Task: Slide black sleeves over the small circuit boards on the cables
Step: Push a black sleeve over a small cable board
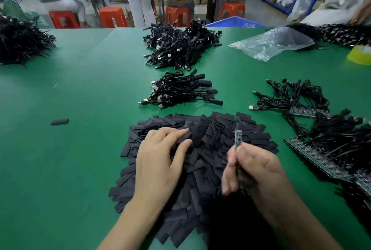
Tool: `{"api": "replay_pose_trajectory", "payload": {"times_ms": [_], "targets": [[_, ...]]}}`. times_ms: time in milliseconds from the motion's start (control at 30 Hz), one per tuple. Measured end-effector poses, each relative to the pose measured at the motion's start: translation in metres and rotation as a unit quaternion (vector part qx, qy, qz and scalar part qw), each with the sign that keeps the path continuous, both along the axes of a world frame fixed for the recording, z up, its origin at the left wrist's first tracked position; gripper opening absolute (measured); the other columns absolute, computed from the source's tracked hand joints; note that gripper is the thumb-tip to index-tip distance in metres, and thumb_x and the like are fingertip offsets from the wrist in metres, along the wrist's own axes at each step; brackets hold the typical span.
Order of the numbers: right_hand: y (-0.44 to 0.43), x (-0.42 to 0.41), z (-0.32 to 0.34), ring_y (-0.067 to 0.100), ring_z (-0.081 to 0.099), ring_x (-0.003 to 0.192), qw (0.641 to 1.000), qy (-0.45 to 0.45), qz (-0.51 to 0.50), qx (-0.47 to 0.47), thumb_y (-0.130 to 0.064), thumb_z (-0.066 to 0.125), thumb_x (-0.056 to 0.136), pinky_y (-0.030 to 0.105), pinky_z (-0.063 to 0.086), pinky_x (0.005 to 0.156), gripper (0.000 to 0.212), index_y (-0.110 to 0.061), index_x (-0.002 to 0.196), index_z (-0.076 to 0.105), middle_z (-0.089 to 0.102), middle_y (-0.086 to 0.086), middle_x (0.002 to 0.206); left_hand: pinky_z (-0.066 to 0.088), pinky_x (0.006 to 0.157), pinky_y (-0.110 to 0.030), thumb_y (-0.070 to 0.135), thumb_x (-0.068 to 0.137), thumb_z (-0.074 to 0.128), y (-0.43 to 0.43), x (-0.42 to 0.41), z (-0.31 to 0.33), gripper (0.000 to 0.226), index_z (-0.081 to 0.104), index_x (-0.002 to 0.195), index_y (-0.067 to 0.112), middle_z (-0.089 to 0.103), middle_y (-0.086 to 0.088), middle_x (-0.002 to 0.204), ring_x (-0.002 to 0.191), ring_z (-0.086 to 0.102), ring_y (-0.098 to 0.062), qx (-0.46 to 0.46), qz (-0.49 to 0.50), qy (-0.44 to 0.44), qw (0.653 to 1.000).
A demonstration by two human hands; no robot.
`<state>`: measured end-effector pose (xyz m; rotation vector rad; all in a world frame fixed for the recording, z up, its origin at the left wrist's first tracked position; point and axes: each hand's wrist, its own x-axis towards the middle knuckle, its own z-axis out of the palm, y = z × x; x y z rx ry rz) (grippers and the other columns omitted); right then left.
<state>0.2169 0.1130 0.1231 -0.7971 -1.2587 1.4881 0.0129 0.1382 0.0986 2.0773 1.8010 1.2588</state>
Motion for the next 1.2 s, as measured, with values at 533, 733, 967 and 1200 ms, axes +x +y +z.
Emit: {"api": "replay_pose_trajectory", "payload": {"times_ms": [533,733,967,1200], "targets": [[0.015,0.015,-0.012,0.015,0.025,0.052,0.987,-0.162,-0.015,-0.011,-0.042,0.053,0.103,0.025,0.024,0.048,0.036,-0.019,0.078,0.064,0.031,-0.004,0.055,0.042,0.082,-0.037,0.026,0.086,0.082,0.009,0.0,-0.005,0.011,0.074,0.089,0.032,0.069,0.02,0.09,0.089,0.061,-0.008,-0.004,0.047,0.028,0.998],[0.009,0.011,-0.018,0.013,0.03,0.059,0.964,-0.247,-0.082,0.06,-0.058,0.06,0.088,0.032,0.024,0.054,0.041,-0.017,0.092,0.061,0.04,-0.01,0.061,0.053,0.082,-0.02,0.023,0.087,0.08,-0.011,0.006,-0.002,0.021,0.078,0.104,0.035,0.075,0.015,0.096,0.09,0.072,-0.013,-0.082,-0.207,-0.174,0.959],[0.01,0.009,-0.02,0.01,0.051,0.068,0.962,-0.256,-0.069,0.059,-0.054,0.062,0.085,0.034,0.039,0.064,0.037,-0.017,0.09,0.067,0.064,0.012,0.074,0.056,0.082,-0.035,0.021,0.087,0.079,-0.013,0.012,-0.005,0.022,0.081,0.107,0.031,0.076,0.012,0.099,0.093,0.072,-0.018,-0.067,-0.234,-0.201,0.949],[0.009,0.006,-0.023,0.015,0.054,0.066,0.967,-0.244,-0.064,0.045,-0.055,0.06,0.088,0.053,0.046,0.064,0.044,-0.012,0.09,0.067,0.065,0.013,0.072,0.055,0.081,-0.029,0.038,0.087,0.08,-0.018,0.018,-0.005,0.026,0.081,0.107,0.022,0.071,0.013,0.1,0.093,0.068,-0.005,0.054,-0.164,-0.06,0.983]]}}
